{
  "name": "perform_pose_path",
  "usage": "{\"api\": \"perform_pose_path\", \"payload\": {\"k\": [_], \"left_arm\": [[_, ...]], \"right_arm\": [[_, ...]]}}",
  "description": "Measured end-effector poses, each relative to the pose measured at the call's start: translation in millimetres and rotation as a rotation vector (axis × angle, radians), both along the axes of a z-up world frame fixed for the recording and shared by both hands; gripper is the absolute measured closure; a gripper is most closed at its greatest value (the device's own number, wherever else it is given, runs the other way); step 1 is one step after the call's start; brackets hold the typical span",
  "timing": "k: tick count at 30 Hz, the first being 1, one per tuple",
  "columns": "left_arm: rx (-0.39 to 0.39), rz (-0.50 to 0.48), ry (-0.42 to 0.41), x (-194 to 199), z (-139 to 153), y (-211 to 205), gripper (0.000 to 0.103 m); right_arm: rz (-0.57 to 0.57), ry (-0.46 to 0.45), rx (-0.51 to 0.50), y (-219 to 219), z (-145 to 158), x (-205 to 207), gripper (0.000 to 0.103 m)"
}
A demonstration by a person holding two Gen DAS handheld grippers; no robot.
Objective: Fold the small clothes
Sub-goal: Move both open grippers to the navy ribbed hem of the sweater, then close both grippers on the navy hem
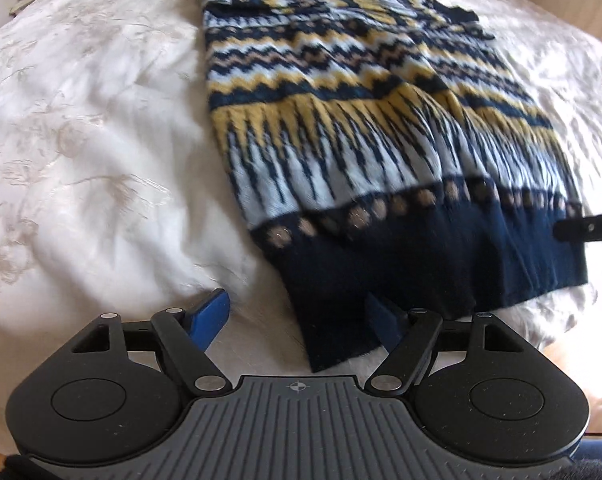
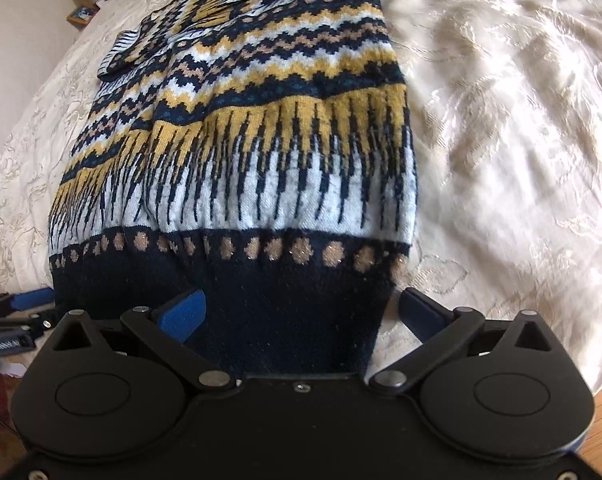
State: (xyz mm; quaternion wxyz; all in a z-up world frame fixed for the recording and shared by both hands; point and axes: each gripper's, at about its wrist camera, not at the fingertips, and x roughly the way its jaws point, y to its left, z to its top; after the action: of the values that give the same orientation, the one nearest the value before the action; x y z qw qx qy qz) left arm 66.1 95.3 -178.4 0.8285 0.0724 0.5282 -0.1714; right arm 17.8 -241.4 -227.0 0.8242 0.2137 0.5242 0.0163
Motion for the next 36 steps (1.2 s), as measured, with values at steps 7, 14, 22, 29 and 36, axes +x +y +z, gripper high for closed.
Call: {"api": "perform_pose_path", "payload": {"k": [7, 14, 22, 29, 36], "left_arm": [[0.002, -0.008, 0.016, 8, -8, -17, 0.040], [0.002, -0.002, 0.036, 8, -11, -22, 0.046], [0.015, -0.001, 0.057, 10, -13, -28, 0.058], [0.002, 0.005, 0.037, 6, -8, -30, 0.086], [-0.035, 0.043, 0.007, 1, 7, -23, 0.092]], "right_arm": [[0.014, -0.013, 0.031, -7, -4, -3, 0.000], [0.026, -0.010, 0.104, -5, -8, -4, 0.000], [-0.016, 0.001, 0.144, -10, -11, -7, 0.005], [-0.082, 0.023, 0.134, -21, -7, -11, 0.055], [-0.029, 0.004, 0.223, -27, 2, -19, 0.089]]}}
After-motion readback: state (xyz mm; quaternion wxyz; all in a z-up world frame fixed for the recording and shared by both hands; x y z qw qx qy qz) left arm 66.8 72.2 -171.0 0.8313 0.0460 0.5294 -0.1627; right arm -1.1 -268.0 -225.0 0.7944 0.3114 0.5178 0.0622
